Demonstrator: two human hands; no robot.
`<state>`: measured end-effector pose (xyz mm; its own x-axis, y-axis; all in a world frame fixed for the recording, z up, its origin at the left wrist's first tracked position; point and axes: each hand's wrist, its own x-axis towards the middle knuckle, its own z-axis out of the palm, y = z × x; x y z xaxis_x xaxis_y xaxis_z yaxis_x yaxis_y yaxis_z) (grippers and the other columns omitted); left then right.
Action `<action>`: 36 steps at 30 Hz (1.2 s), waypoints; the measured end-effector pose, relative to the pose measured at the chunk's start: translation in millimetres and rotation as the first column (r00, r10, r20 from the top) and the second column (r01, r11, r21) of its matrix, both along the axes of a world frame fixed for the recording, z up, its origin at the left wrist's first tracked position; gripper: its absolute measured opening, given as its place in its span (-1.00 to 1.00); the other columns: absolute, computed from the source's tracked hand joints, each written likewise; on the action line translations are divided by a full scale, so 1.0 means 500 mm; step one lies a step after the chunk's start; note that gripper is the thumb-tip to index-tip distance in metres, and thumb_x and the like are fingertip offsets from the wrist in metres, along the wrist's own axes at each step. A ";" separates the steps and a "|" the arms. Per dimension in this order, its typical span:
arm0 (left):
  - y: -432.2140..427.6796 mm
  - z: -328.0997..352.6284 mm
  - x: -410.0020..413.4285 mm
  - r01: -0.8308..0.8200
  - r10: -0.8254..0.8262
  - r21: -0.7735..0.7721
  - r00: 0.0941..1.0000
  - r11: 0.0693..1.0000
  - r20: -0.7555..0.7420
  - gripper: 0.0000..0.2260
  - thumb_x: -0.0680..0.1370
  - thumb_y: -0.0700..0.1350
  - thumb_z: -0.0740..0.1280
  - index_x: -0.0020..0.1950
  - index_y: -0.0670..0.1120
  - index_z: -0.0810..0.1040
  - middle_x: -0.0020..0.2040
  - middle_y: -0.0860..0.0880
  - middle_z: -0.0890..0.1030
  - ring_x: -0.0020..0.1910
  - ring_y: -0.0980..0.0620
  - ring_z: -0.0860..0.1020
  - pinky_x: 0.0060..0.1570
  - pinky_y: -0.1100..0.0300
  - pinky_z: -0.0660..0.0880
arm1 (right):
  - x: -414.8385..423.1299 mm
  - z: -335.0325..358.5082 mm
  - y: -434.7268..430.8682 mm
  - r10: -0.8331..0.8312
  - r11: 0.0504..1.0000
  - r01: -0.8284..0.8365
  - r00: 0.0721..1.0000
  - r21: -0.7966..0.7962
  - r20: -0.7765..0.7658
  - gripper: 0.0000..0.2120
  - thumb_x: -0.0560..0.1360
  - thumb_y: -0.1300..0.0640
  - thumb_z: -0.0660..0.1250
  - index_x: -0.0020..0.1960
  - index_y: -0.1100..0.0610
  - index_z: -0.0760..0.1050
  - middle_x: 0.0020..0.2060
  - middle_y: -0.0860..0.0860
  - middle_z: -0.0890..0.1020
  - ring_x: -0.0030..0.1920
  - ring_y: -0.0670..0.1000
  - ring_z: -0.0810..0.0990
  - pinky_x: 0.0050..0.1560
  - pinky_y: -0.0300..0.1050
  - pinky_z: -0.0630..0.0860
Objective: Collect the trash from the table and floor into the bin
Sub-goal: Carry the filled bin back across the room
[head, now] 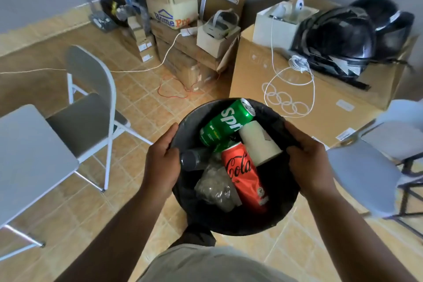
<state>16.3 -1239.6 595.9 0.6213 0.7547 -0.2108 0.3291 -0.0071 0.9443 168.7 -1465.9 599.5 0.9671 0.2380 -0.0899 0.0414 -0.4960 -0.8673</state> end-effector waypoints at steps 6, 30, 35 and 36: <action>0.190 0.004 0.078 -0.085 0.086 -0.040 0.996 0.996 0.023 -0.44 0.54 -0.38 0.11 0.47 0.03 0.43 0.34 0.12 0.52 -0.14 0.43 0.57 -0.01 0.24 0.53 | 0.115 0.006 0.219 0.057 0.998 -0.057 0.998 -0.004 -0.003 -0.33 0.43 0.47 0.14 0.36 -0.12 0.50 0.17 -0.18 0.59 0.09 -0.11 0.57 0.07 -0.26 0.49; 0.804 0.001 0.473 -0.479 0.481 0.052 0.875 0.876 -0.053 -0.51 0.53 -0.36 0.19 0.36 0.04 0.56 0.20 0.00 0.66 0.19 0.07 0.60 0.24 0.03 0.55 | 0.667 0.002 1.020 0.543 0.836 -0.542 0.840 -0.085 -0.013 -0.41 0.53 0.36 0.18 0.42 -0.15 0.43 0.09 -0.08 0.56 -0.23 -0.23 0.47 -0.13 -0.21 0.50; 0.921 0.010 0.563 -0.590 0.590 0.025 0.806 0.807 -0.042 -0.43 0.50 -0.40 0.16 0.42 0.04 0.50 0.28 0.00 0.62 0.24 0.04 0.57 0.27 0.04 0.53 | 0.781 0.015 1.199 0.642 0.763 -0.644 0.765 -0.058 -0.054 -0.42 0.51 0.29 0.17 0.40 -0.22 0.43 0.32 -0.09 0.54 0.24 -0.03 0.53 0.22 -0.11 0.45; 0.943 0.012 0.577 -0.614 0.614 0.012 0.788 0.789 -0.045 -0.43 0.50 -0.40 0.16 0.42 0.05 0.50 0.28 0.01 0.62 0.24 0.04 0.58 0.25 0.06 0.54 | 0.793 0.024 1.234 0.657 0.750 -0.660 0.751 -0.040 -0.062 -0.41 0.50 0.32 0.16 0.40 -0.17 0.45 0.32 -0.08 0.55 0.27 -0.04 0.51 0.25 -0.14 0.43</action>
<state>304.9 -768.4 602.2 0.0166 0.9732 -0.2296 0.3042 0.2138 0.9283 565.3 -849.1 611.6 0.5673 0.8080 -0.1592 0.3408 -0.4064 -0.8478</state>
